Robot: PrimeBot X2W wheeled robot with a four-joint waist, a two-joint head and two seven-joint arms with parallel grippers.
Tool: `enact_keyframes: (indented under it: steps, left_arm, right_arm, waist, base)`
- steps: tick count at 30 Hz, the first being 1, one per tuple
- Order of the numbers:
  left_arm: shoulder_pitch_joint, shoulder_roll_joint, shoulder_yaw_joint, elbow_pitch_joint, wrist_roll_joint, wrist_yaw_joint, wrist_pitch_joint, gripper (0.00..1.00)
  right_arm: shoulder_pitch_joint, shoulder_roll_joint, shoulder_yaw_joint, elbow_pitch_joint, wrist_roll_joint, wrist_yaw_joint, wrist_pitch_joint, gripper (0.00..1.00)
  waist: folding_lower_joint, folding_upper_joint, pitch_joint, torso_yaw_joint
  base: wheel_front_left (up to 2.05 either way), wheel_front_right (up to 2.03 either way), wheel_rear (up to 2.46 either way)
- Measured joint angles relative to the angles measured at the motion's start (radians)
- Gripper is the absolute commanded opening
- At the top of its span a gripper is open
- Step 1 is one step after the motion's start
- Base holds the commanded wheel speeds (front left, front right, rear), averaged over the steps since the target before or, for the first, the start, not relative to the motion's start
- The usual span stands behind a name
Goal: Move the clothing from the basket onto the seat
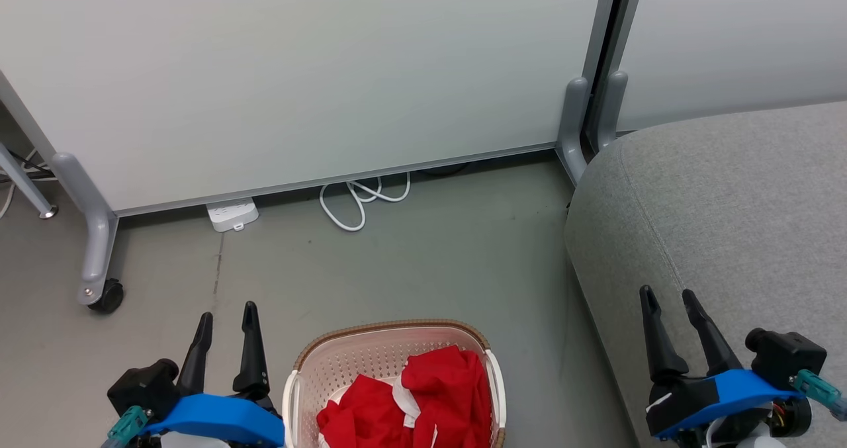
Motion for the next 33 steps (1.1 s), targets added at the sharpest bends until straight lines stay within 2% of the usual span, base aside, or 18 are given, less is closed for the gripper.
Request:
enact_keyframes:
  steps: [33]
  left_arm:
    - [-0.004, 0.003, -0.031, 0.029, 0.135, 0.010, -0.064, 1.00]
  right_arm:
    - [-0.004, -0.003, 0.007, -0.003, -0.254, 0.000, -0.047, 1.00]
  waist:
    - [0.0000, 0.0000, 0.002, 0.000]
  base:
    - [0.00, 0.00, 0.00]
